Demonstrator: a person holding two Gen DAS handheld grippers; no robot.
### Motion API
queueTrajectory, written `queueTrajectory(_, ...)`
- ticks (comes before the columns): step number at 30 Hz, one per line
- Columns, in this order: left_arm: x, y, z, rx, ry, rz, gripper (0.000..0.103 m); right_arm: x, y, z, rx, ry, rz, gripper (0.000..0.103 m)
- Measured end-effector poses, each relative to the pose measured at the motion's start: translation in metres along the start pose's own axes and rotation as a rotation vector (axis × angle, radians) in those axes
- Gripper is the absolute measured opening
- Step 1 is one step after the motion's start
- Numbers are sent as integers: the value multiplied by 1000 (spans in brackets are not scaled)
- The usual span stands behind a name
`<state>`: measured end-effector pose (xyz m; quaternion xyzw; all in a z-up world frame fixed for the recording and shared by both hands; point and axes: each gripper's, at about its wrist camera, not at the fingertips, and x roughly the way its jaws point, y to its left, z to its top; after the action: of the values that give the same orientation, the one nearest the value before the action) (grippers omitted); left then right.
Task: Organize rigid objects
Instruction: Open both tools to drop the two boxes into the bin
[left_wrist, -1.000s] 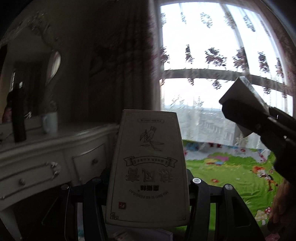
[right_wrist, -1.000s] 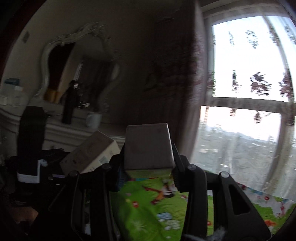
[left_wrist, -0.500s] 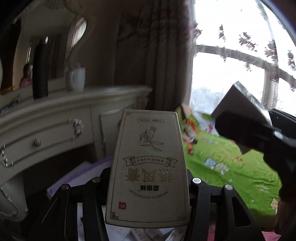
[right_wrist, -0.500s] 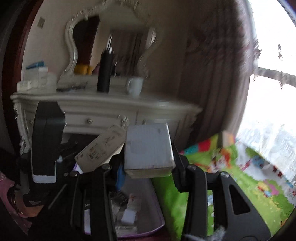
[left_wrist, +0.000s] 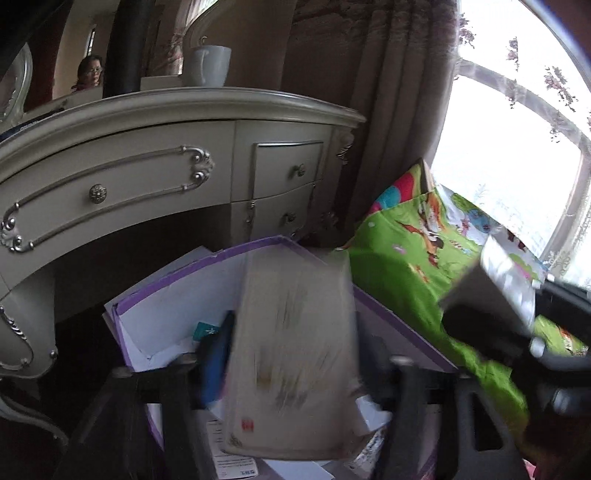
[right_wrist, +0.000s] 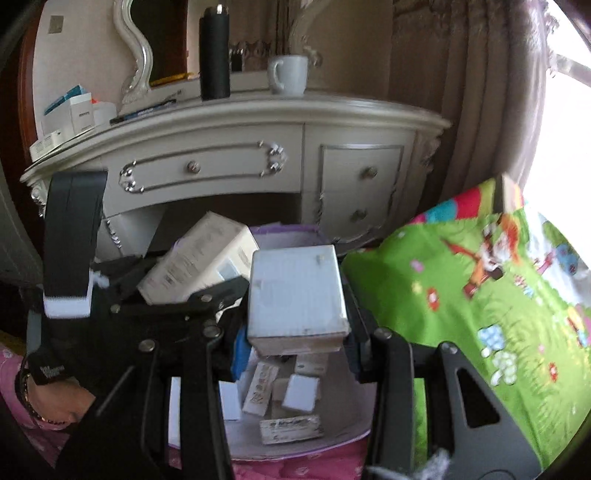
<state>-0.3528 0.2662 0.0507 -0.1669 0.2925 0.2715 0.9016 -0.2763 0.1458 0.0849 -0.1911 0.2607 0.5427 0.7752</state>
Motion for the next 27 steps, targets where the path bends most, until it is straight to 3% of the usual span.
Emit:
queueTrajectory(3,0,2,-1,10,-7,73,103,3,3,-4,1,7,-34,60)
queueTrajectory(5,1,6,-1,3,-2,98,103,2,0,-5,-2,5,-64,78)
queueTrajectory(7,4,8,-1,-2,10,107,103,0,-4,-6,18,6,-65,86)
queueTrajectory(12,2,13,1,-6,15,119,103,1,-5,-9,-13,41,-111,90)
queueTrajectory(16,-7,7,6,46,-17,191,103,4,-5,-16,-46,91,-164,91)
queueTrajectory(20,-27,-1,13,98,-81,224,103,5,-15,-22,-9,122,-167,91)
queueTrajectory(23,-36,-1,20,87,-67,236,103,2,-22,-24,30,127,-155,91)
queueTrajectory(27,-40,-1,26,121,-73,330,103,1,-22,-25,37,132,-157,91)
